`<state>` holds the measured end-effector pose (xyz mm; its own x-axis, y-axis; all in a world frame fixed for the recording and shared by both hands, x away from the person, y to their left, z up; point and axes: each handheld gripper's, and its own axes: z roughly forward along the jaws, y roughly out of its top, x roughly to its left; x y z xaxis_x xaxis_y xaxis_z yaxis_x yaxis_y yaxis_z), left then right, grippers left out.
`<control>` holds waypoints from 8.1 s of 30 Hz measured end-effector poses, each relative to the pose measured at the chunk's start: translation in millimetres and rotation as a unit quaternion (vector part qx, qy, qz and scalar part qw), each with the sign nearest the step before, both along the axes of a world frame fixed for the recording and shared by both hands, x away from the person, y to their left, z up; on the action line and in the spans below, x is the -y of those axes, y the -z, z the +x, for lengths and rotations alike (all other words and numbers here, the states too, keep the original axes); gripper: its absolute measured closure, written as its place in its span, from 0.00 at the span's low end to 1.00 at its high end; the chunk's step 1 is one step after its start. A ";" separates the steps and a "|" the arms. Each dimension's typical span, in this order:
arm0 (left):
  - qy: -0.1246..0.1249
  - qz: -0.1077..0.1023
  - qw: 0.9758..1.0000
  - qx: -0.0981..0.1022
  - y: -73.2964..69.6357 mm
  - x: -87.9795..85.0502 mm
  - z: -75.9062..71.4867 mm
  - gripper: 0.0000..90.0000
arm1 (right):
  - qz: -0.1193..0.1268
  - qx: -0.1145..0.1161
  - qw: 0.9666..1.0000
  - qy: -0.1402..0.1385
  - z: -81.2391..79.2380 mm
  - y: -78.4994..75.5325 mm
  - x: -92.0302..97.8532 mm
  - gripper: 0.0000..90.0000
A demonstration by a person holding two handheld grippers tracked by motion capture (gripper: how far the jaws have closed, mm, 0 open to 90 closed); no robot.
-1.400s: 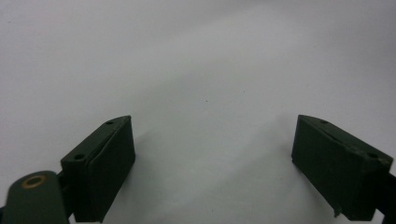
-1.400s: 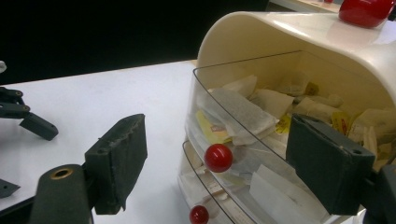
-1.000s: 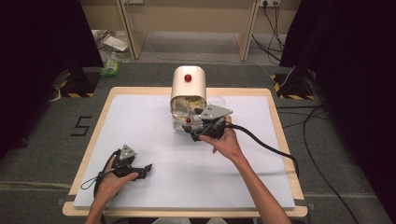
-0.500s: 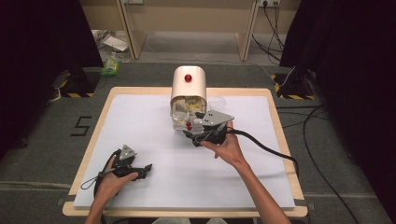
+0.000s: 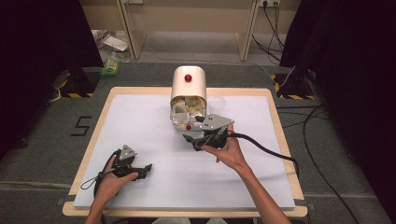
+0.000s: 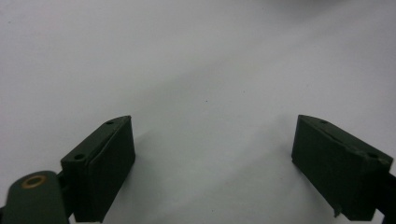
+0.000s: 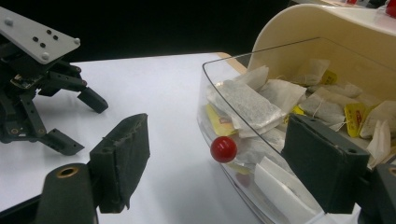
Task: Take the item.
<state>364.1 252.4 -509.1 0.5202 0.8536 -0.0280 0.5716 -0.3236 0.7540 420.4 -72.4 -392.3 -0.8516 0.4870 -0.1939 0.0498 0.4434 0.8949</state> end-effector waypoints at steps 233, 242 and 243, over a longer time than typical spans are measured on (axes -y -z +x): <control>0.000 -0.001 1.000 -0.001 -0.2 0.0 0.1 0.14 | 0.040 -0.043 0.977 0.207 119.3 -30.9 96.6 1.00; 0.000 -0.001 1.000 -0.001 -0.1 -0.1 0.2 0.14 | 0.025 -0.051 0.977 0.206 124.2 -18.6 91.6 1.00; 0.000 -0.001 1.000 -0.001 -0.1 -0.1 0.2 0.14 | 0.025 -0.052 0.977 0.206 124.6 -18.0 91.3 1.00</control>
